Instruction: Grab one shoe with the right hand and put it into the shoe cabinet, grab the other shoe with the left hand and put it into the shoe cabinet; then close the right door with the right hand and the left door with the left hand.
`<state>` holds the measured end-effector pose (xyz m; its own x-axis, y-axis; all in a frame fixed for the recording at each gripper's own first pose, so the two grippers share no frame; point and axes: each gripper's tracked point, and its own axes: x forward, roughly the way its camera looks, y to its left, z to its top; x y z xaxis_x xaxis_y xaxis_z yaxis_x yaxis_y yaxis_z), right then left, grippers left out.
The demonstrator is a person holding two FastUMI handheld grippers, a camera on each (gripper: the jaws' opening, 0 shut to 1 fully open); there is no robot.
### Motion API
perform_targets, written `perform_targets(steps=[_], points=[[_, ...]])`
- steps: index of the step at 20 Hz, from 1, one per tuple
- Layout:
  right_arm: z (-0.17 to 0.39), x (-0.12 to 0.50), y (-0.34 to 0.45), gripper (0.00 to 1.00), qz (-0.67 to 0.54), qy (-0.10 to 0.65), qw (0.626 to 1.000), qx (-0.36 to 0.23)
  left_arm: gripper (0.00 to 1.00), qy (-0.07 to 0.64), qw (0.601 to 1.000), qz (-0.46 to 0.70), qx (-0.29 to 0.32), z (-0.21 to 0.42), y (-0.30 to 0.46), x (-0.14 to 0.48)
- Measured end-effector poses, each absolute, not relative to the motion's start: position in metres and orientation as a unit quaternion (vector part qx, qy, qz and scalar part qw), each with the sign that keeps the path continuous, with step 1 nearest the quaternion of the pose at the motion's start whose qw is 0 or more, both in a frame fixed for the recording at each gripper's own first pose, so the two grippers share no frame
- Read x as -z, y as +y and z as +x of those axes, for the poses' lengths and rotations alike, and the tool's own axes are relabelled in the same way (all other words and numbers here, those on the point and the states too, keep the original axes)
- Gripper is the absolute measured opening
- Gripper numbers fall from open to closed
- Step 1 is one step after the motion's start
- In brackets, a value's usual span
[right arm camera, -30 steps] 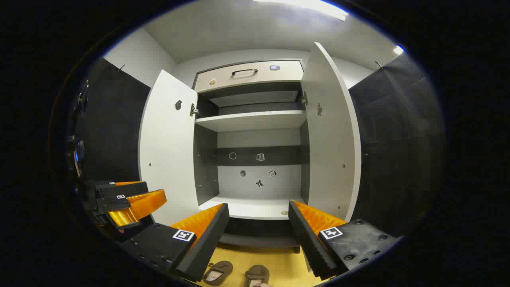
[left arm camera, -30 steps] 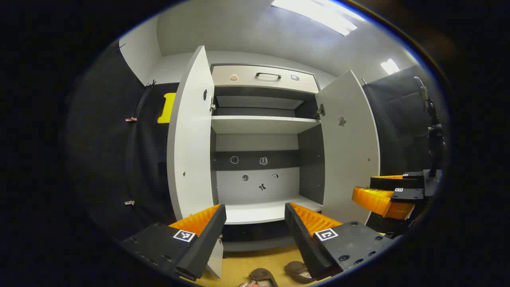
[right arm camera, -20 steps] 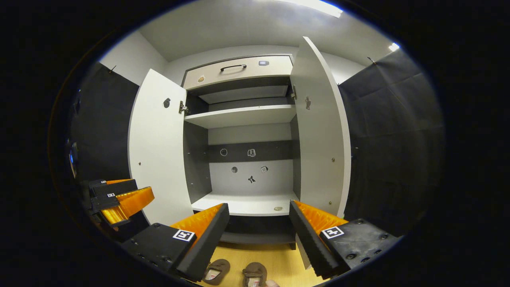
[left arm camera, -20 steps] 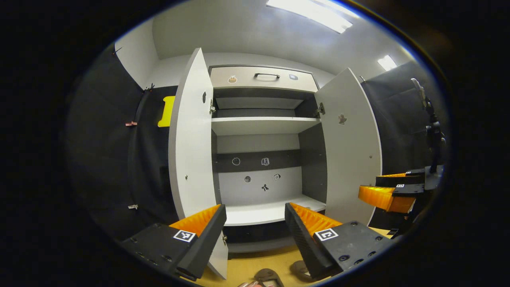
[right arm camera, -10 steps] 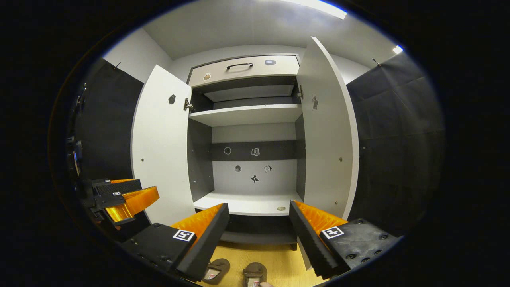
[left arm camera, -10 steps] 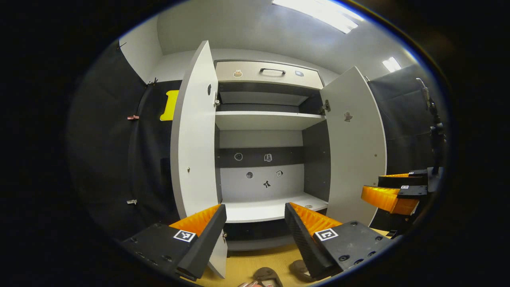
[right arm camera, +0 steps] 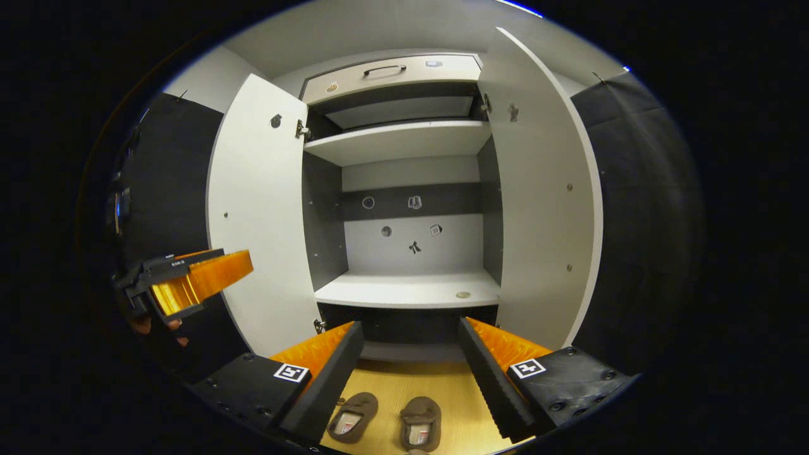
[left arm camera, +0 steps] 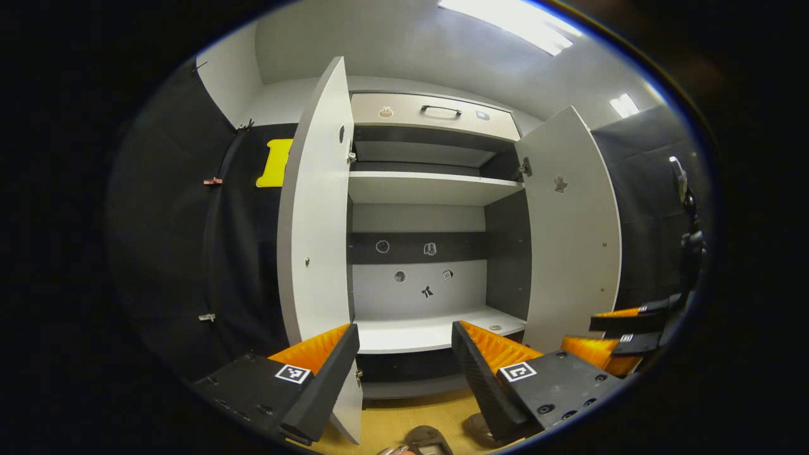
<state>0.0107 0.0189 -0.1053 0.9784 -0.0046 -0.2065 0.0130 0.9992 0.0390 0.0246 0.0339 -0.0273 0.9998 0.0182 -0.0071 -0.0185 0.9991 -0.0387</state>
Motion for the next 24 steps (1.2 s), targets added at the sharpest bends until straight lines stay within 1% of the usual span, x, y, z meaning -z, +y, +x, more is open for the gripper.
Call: perform_targets(steps=[3,6,14,21,24], points=[[0.005,0.162,0.031,0.99,0.034,0.156,0.987,-0.013,0.93,0.011,0.999,-0.03,-0.003,0.033,0.04,0.043],[-0.001,0.214,0.039,0.99,0.065,0.197,0.978,-0.023,0.94,0.027,0.999,-0.017,-0.01,0.039,0.047,0.064],[-0.016,0.349,0.033,0.98,0.089,0.306,0.948,-0.005,0.93,0.039,0.999,-0.033,-0.01,0.052,0.04,0.111],[-0.017,0.433,0.031,0.95,0.109,0.36,0.927,-0.002,0.94,0.084,0.996,-0.02,-0.005,0.061,0.03,0.177],[-0.007,0.46,0.034,0.88,0.121,0.373,0.92,-0.004,0.94,0.097,0.995,-0.022,-0.009,0.064,0.03,0.196]])
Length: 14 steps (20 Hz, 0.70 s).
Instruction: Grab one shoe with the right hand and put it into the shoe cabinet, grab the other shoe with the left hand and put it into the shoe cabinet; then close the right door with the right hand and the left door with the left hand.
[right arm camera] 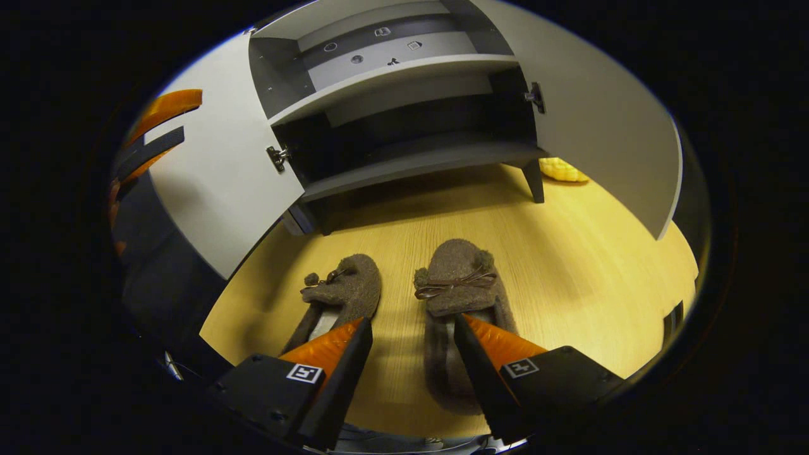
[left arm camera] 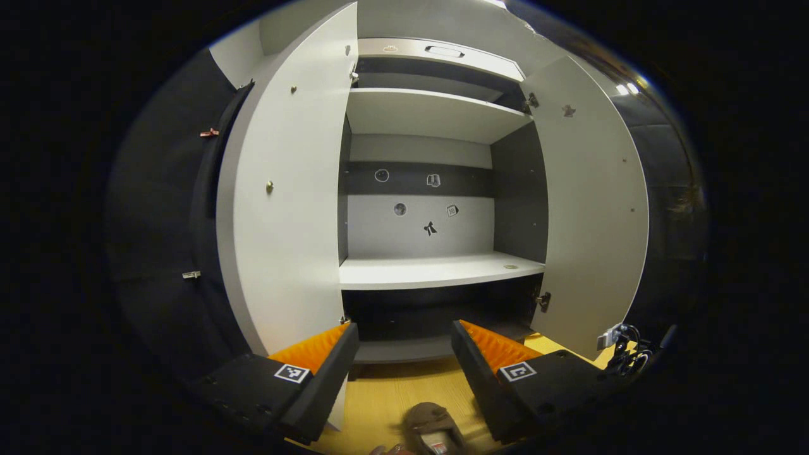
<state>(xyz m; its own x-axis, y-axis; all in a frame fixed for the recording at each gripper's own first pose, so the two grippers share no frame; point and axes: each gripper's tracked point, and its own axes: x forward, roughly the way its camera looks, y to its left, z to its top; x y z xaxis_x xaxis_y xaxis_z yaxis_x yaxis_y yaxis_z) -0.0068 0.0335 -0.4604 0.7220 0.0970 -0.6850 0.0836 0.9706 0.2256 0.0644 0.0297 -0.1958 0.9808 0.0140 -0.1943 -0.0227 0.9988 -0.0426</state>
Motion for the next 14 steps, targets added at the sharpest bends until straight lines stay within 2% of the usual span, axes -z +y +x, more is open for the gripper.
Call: perform_targets(steps=[3,4,7,9,10,11,13,14], points=[[0.007,0.476,0.03,0.87,0.106,0.375,0.921,0.003,0.94,0.106,0.994,-0.033,-0.006,0.069,0.027,0.206],[0.013,0.481,0.03,0.8,0.099,0.374,0.922,0.004,0.93,0.107,0.994,-0.034,-0.007,0.071,0.028,0.206],[0.029,0.493,0.026,0.77,0.077,0.378,0.923,0.015,0.93,0.11,0.993,-0.034,-0.01,0.074,0.031,0.209],[0.038,0.501,0.023,0.69,0.071,0.383,0.921,0.023,0.93,0.111,0.993,-0.032,-0.008,0.074,0.032,0.21],[0.041,0.506,0.021,0.52,0.07,0.388,0.919,0.027,0.93,0.112,0.993,-0.03,-0.009,0.075,0.033,0.211],[0.042,0.509,0.021,0.57,0.074,0.393,0.916,0.026,0.94,0.113,0.993,-0.028,-0.008,0.075,0.034,0.213],[0.036,0.508,0.011,0.54,0.061,0.396,0.915,0.051,0.94,0.115,0.993,-0.027,-0.009,0.075,0.036,0.215],[0.048,0.513,0.013,0.36,0.074,0.392,0.916,0.049,0.94,0.116,0.993,-0.028,-0.01,0.075,0.038,0.216]])
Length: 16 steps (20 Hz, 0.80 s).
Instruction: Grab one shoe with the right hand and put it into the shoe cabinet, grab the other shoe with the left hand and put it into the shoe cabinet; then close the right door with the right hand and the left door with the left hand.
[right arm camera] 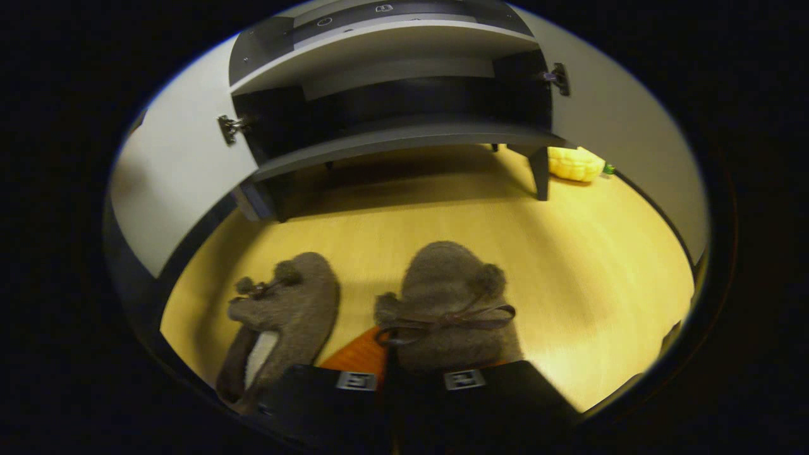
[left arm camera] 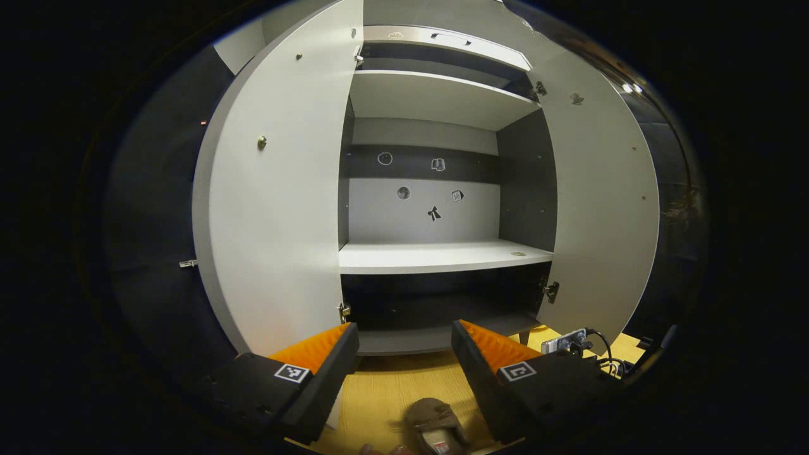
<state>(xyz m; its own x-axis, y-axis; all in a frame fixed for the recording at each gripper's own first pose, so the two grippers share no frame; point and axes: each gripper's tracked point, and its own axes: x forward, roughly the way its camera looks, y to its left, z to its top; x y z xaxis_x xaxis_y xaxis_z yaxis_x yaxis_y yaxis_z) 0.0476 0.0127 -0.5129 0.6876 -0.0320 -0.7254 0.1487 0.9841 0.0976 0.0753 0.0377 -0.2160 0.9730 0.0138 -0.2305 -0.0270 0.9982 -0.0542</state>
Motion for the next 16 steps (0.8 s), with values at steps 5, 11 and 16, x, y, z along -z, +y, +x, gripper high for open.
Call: perform_targets(steps=[5,11,16], points=[[0.045,0.516,0.013,0.05,0.064,0.404,0.911,0.046,0.94,0.121,0.992,-0.033,-0.015,0.072,0.044,0.219],[0.042,0.471,0.02,0.05,0.065,0.392,0.917,0.025,0.94,0.123,0.991,-0.039,-0.017,0.061,0.044,0.21],[0.045,0.376,0.023,0.05,0.039,0.36,0.932,0.01,0.94,0.113,0.993,-0.028,0.007,0.05,0.036,0.175]])
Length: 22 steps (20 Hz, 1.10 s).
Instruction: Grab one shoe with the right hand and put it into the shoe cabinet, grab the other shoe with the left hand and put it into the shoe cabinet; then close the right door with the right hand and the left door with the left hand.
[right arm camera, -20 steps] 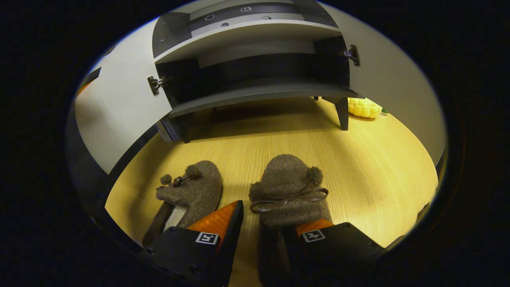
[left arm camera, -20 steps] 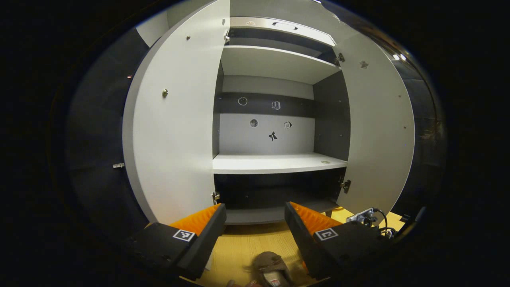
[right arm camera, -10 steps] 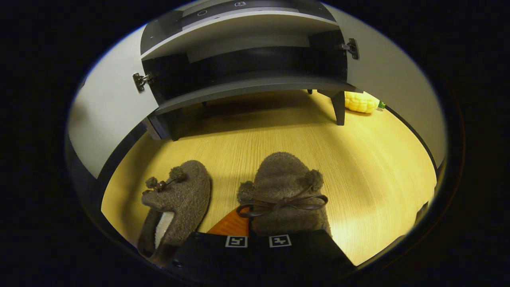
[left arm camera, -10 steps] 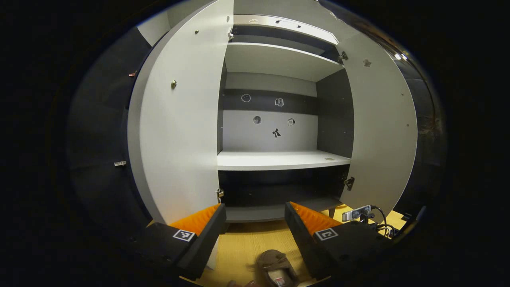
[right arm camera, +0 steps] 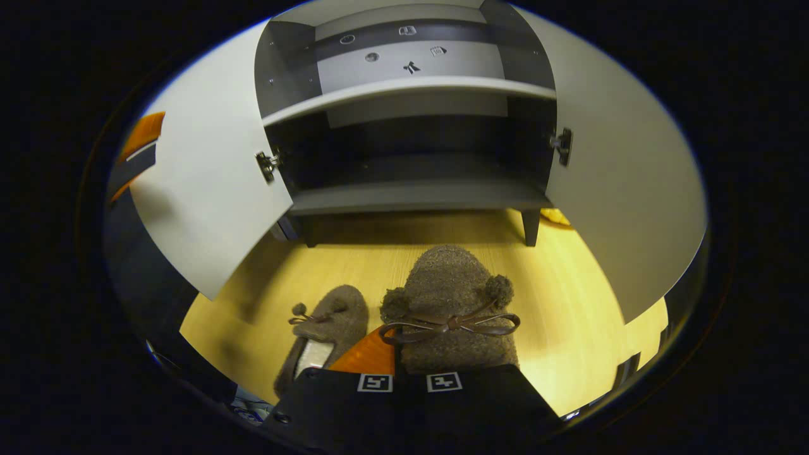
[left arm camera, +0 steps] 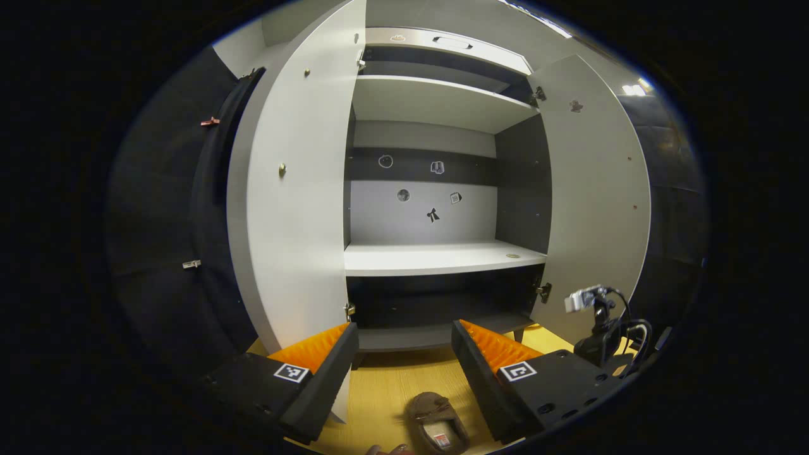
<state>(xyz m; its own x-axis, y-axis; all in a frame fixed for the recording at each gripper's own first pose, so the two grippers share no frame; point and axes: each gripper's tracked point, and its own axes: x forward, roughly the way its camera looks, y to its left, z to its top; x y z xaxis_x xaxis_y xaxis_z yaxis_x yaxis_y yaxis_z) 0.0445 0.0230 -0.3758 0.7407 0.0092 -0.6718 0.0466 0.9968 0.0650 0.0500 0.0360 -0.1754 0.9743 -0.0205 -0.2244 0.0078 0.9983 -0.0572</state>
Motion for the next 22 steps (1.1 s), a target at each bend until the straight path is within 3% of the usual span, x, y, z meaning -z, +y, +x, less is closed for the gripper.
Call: perform_targets(steps=[6,13,16,22], points=[[0.101,0.23,0.006,0.05,-0.003,0.256,0.966,0.033,0.94,0.096,0.995,-0.012,0.041,0.03,0.023,0.13],[0.225,0.122,-0.007,0.05,-0.025,0.175,0.984,0.033,0.93,0.101,0.994,-0.015,0.046,0.001,0.006,0.113],[0.274,0.111,-0.005,0.05,-0.008,0.179,0.983,0.023,0.94,0.106,0.994,-0.01,0.025,-0.005,0.006,0.113],[0.375,0.153,-0.015,0.05,0.0,0.227,0.974,0.025,0.94,0.118,0.992,-0.01,-0.047,-0.005,0.019,0.111]])
